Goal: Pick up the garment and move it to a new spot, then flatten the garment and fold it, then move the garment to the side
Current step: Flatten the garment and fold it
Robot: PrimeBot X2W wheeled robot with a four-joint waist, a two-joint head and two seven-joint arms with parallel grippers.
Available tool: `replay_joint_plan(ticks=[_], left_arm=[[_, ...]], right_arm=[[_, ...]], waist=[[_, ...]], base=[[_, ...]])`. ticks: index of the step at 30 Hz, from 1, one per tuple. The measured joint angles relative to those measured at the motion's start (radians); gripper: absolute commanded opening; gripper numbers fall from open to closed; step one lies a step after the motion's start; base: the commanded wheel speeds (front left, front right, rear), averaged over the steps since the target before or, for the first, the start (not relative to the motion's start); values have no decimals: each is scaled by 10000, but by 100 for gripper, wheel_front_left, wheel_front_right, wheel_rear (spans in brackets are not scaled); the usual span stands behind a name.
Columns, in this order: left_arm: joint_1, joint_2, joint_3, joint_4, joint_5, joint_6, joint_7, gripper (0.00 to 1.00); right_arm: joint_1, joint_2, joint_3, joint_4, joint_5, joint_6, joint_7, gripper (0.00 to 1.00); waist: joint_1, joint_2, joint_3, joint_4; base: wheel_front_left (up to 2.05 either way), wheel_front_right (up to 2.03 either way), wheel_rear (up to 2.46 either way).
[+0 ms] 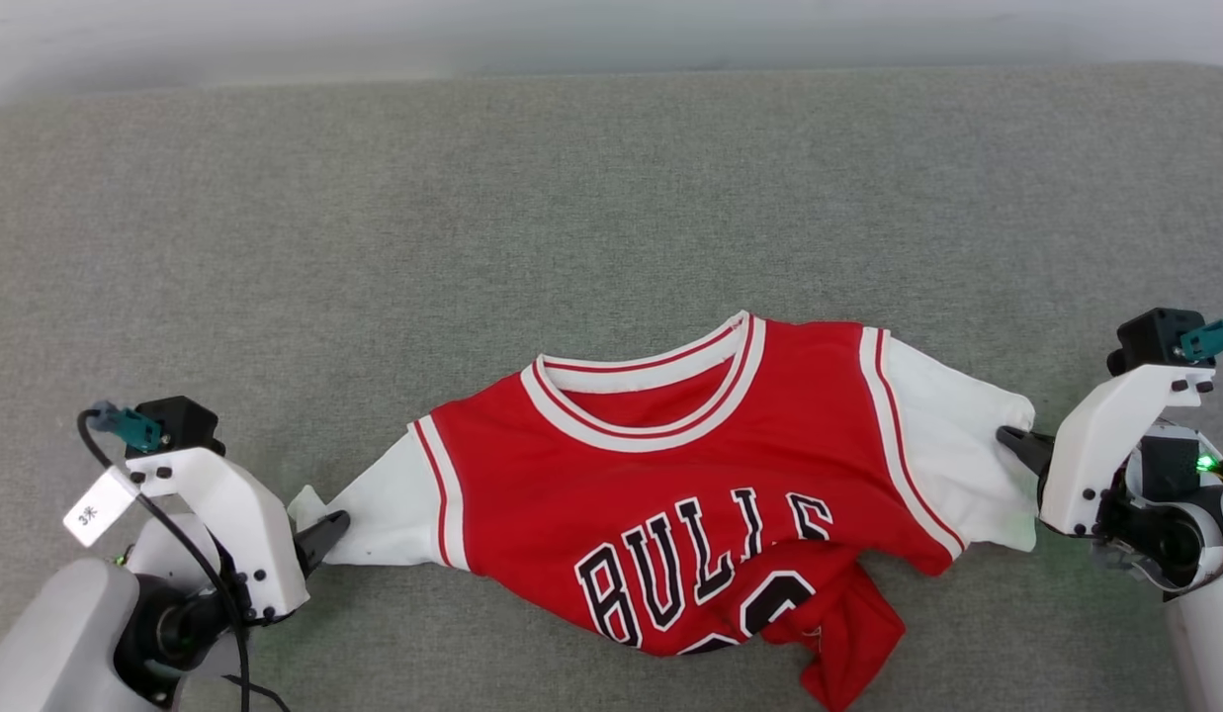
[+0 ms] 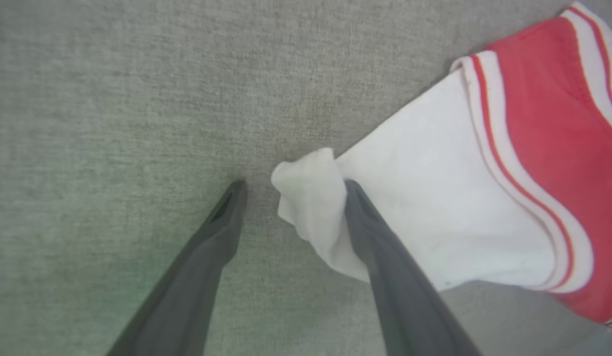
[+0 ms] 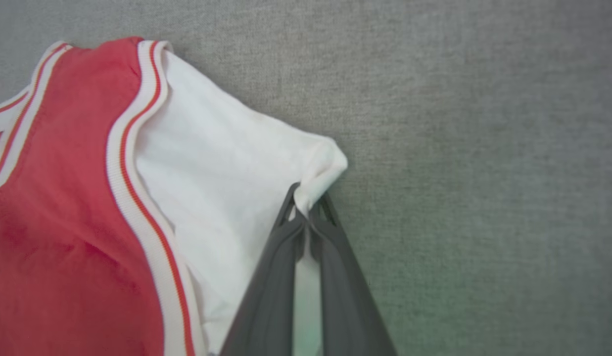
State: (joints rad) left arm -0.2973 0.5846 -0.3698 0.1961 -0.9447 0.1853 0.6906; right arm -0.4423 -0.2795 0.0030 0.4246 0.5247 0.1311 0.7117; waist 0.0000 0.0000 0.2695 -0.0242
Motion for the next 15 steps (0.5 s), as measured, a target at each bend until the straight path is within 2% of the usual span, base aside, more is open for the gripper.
replay_joint_plan(ticks=[1, 2, 4, 8, 15], left_arm=[[-96, -10, -69, 194, -36, -52, 127, 100], [-197, -40, -111, 370, -102, -98, 267, 61], [-356, -44, -209, 608, -123, -253, 472, 0], [-543, -63, -376, 890, -90, -550, 506, 0], [-1172, -50, -617, 1022, 608, -848, -140, 0]], right_arm=[[1, 10, 10, 0, 10, 0, -42, 0], [-1, 17, 17, -2, 25, 0, -77, 0], [-3, 13, 29, -2, 25, 0, -98, 0], [-48, -86, -35, -8, -31, 0, -230, 0], [-269, -245, -180, 54, -318, 0, -445, 0]], waist=[[-1, 0, 8, -38], [-2, 0, 11, -75], [-2, 0, -3, -140], [-2, 0, -92, -159], [2, -1, -494, 15]], base=[[0, 0, 0], [0, 0, 0], [0, 0, 0], [0, 0, 0], [0, 0, 0]])
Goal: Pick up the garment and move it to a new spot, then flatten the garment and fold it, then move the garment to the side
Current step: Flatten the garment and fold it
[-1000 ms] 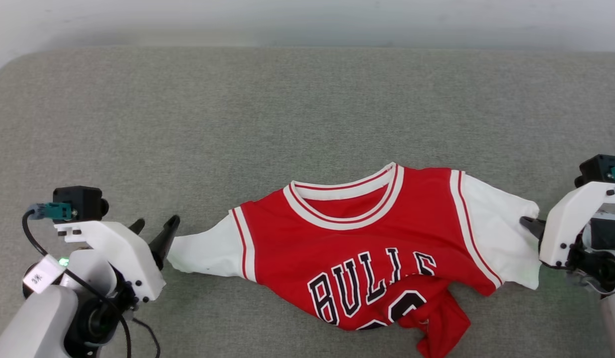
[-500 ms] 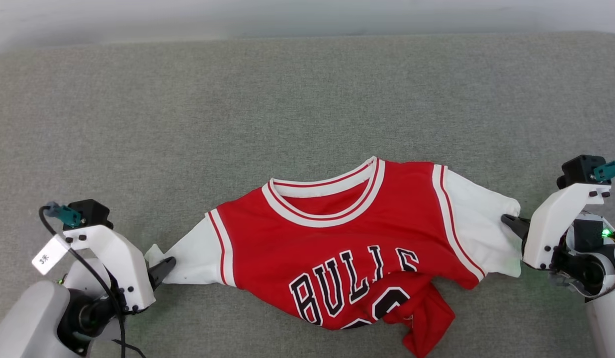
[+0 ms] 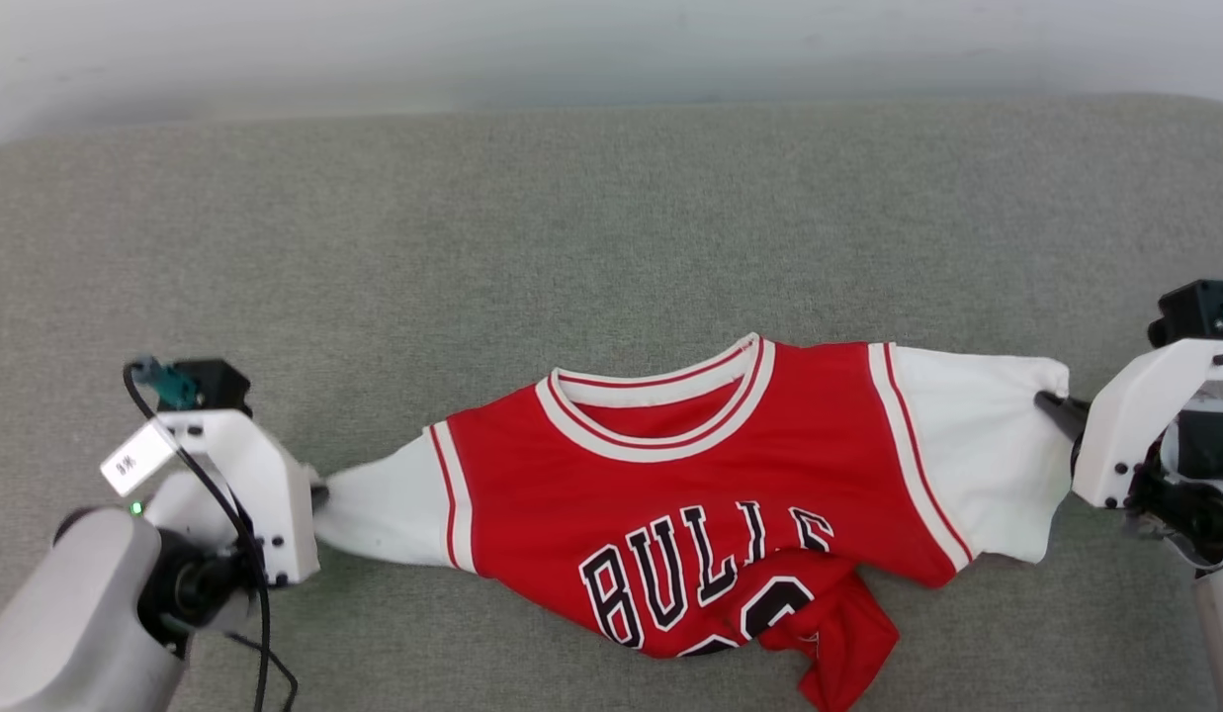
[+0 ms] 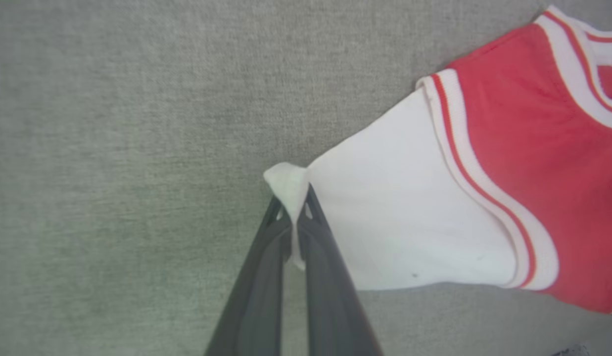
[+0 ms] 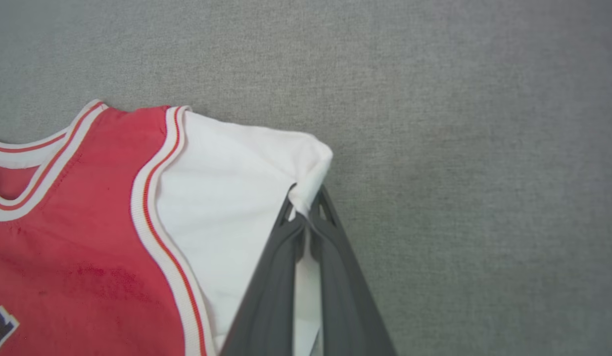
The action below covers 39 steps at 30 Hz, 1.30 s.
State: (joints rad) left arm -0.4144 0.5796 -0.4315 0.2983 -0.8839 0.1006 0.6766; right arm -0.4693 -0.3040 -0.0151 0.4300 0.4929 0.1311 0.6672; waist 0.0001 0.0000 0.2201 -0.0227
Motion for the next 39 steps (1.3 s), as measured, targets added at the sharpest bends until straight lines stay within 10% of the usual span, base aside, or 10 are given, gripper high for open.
replay_joint_plan(ticks=[16, 39], left_arm=[[-4259, 31, -190, 1058, 2153, -476, -1939, 0], [-11963, -692, 13, 3670, 4403, -31, -5407, 0]], right_arm=[[-2826, -328, -46, 516, -874, 4, -1053, 0], [-11019, -456, -111, 2656, -2048, 6, -4378, 0]], waist=[[0, 0, -580, 51], [0, 0, 2213, -206]], base=[[0, 0, 0], [0, 0, 0]])
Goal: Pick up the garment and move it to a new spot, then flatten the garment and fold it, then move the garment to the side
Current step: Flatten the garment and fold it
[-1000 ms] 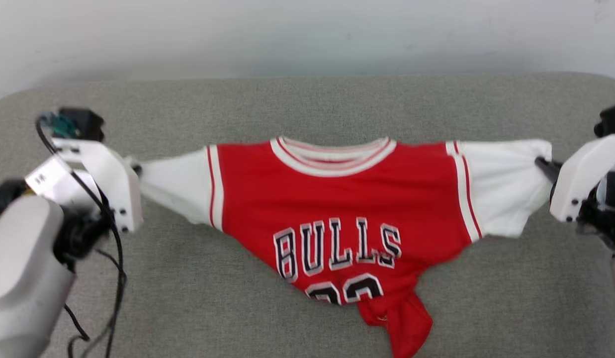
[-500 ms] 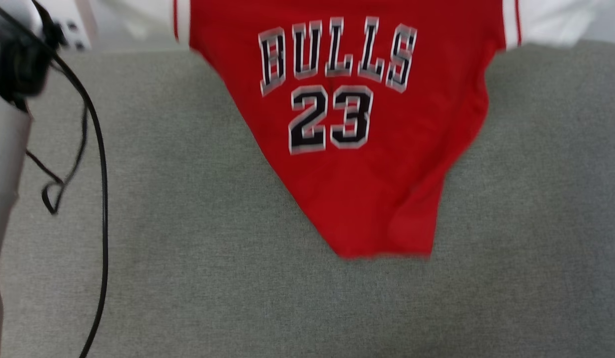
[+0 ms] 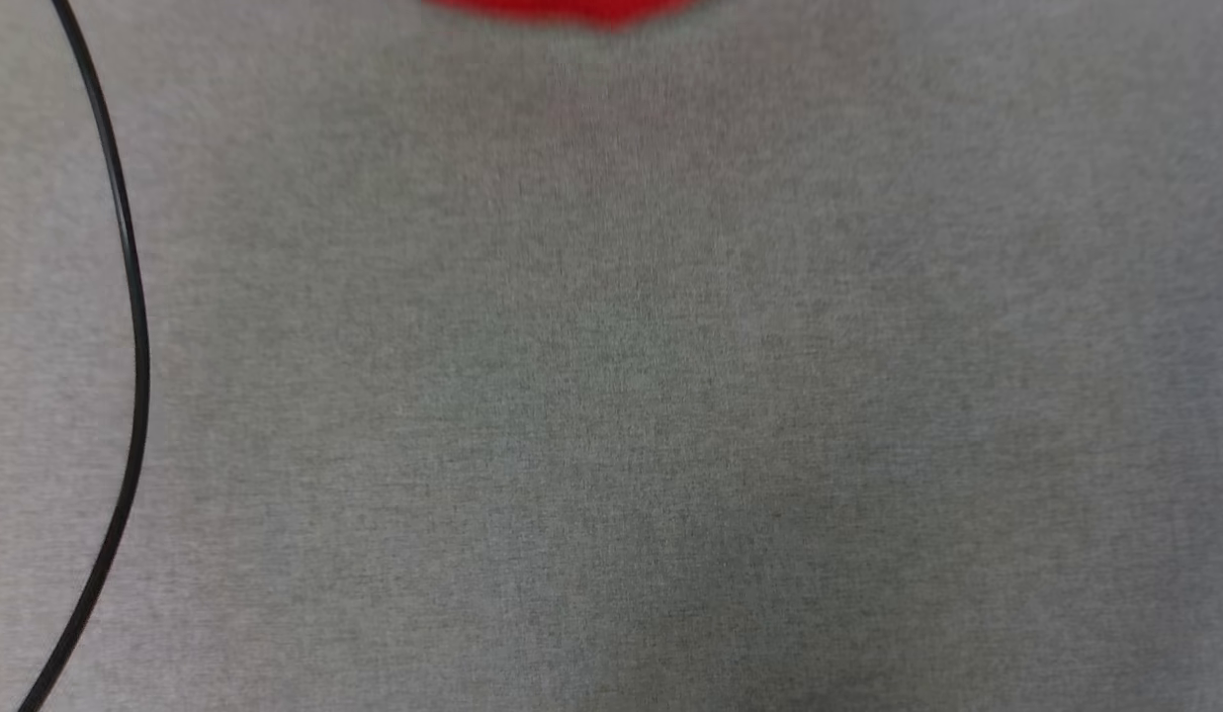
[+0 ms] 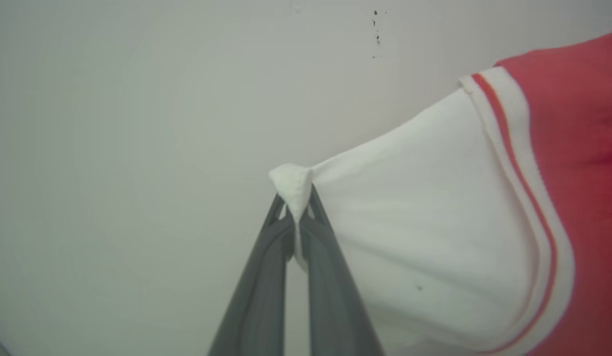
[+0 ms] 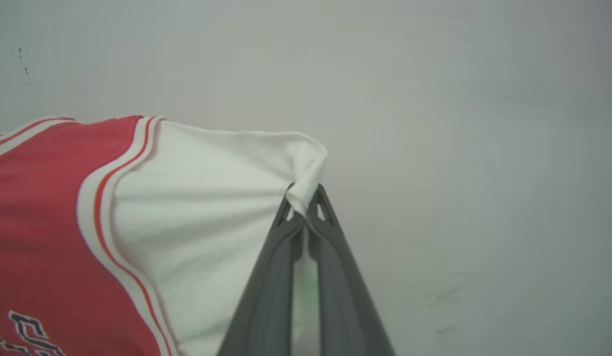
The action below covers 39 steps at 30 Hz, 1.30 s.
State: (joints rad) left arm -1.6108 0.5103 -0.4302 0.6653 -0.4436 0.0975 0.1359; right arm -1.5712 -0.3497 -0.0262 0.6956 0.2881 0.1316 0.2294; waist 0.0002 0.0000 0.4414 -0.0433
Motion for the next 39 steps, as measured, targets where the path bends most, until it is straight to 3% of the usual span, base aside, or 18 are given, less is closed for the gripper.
replay_joint_plan(ticks=[10, 19, 29, 39], left_arm=[[-417, -541, 105, 1396, -326, -332, -872, 0], [946, -851, 621, 3095, -1340, -821, -1753, 0], [4246, -1225, 717, 3942, -1998, -1645, -2953, 0], [7791, -1354, 982, 3150, -2433, -1875, -3875, 0]], right_arm=[[-745, 399, 449, 1687, 132, -2, -959, 0], [105, 779, 1739, 2669, 1129, -2, -1553, 0], [3823, 311, 3350, 1707, 3137, -2, -2036, 0], [7944, -380, 3689, 240, 4623, -2, -2247, 0]], waist=[[0, 0, 1223, 48], [0, 0, 1390, 64], [-1, 0, 535, 161], [-4, 0, -881, 237]], base=[[0, 0, 0], [0, 0, 0], [0, 0, 0], [0, 0, 0]])
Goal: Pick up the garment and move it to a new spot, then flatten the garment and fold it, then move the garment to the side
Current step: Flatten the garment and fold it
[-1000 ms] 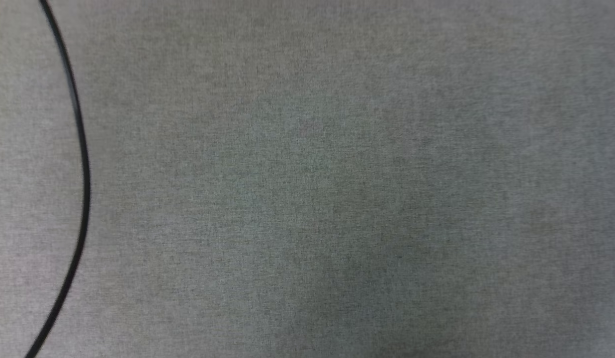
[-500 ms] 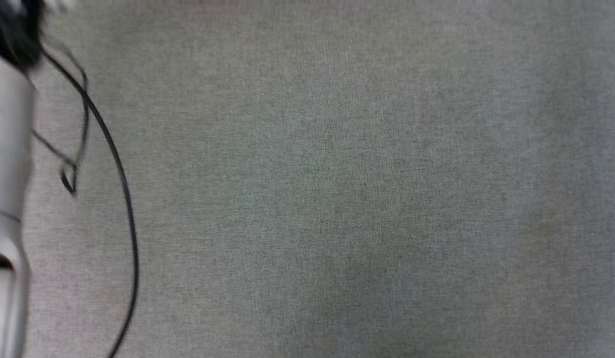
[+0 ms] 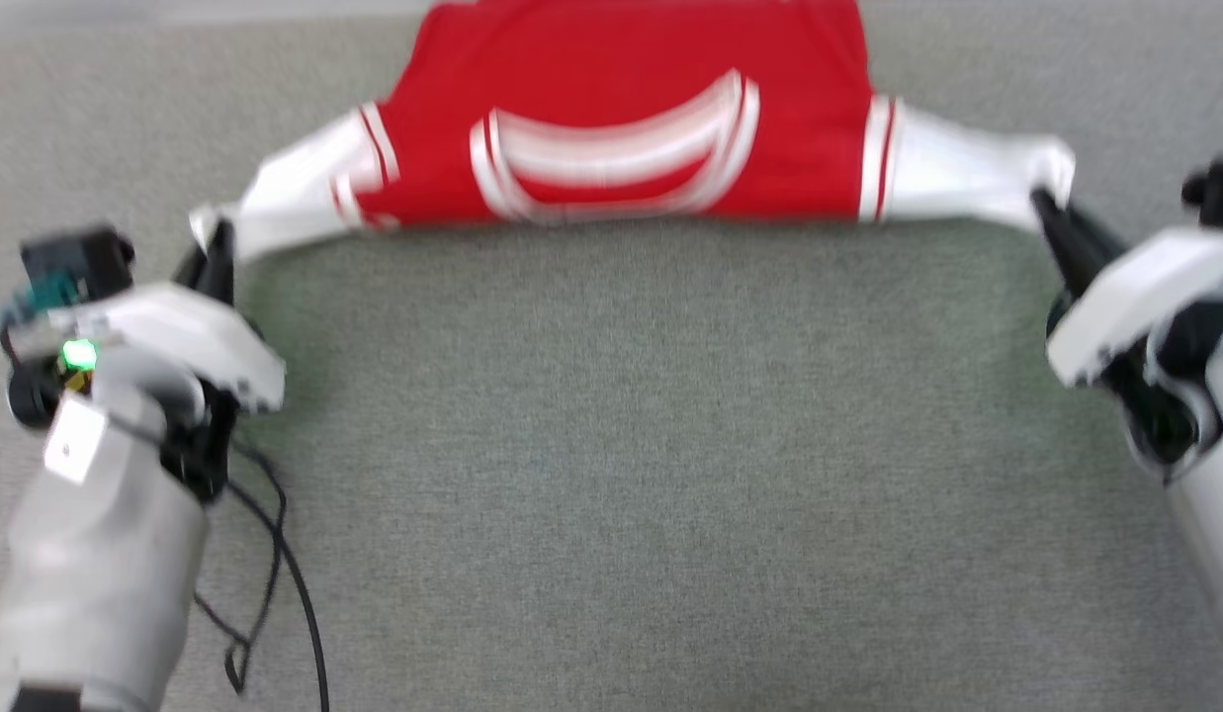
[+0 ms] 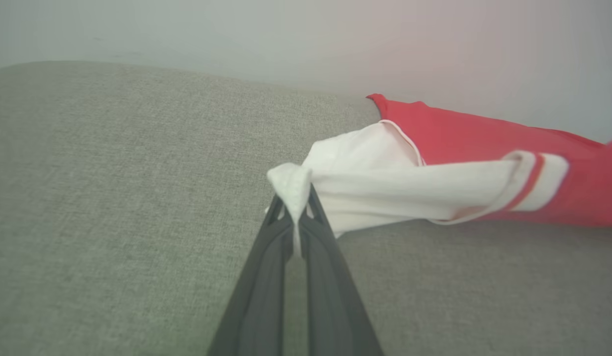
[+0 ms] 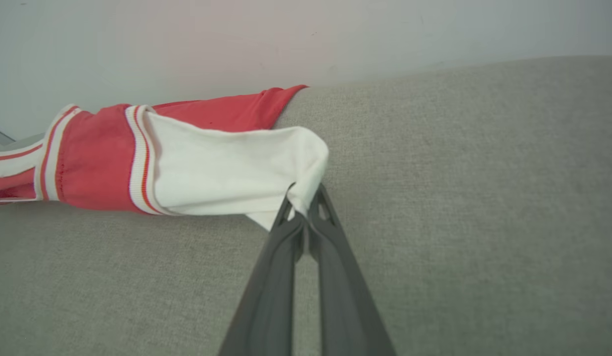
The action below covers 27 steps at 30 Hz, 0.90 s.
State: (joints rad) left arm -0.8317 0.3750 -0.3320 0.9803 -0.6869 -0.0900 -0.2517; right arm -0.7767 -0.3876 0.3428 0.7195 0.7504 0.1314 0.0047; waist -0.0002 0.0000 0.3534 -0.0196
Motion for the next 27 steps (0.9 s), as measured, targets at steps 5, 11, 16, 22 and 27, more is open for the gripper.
replay_joint_plan(ticks=[5, 11, 16, 22, 27], left_arm=[[1881, 255, 359, -1290, -15, 245, -82, 0], [4275, 364, 644, -3195, -82, 901, -84, 0], [6235, 504, 800, -4832, -314, 1613, 105, 0], [8341, 610, 1028, -6485, -744, 2188, 462, 0], [9645, 671, 1104, -7262, -949, 2499, 652, 0]], right_arm=[[1713, -148, -251, -449, 257, 4, 40, 0], [3562, -73, -704, -941, 313, 4, 236, 0], [4943, 290, -1198, -1283, 228, 4, 407, 0], [6419, 754, -1988, -1701, 113, 4, 677, 0], [7569, 1039, -2704, -1998, -159, 6, 859, 0]], waist=[[-1, 0, -841, 3], [-2, 0, -1755, -15], [-1, 0, -2367, -33], [-1, 0, -2932, -5], [-1, 0, -3352, 85]], base=[[0, 0, 0], [0, 0, 0], [0, 0, 0], [0, 0, 0], [0, 0, 0]])
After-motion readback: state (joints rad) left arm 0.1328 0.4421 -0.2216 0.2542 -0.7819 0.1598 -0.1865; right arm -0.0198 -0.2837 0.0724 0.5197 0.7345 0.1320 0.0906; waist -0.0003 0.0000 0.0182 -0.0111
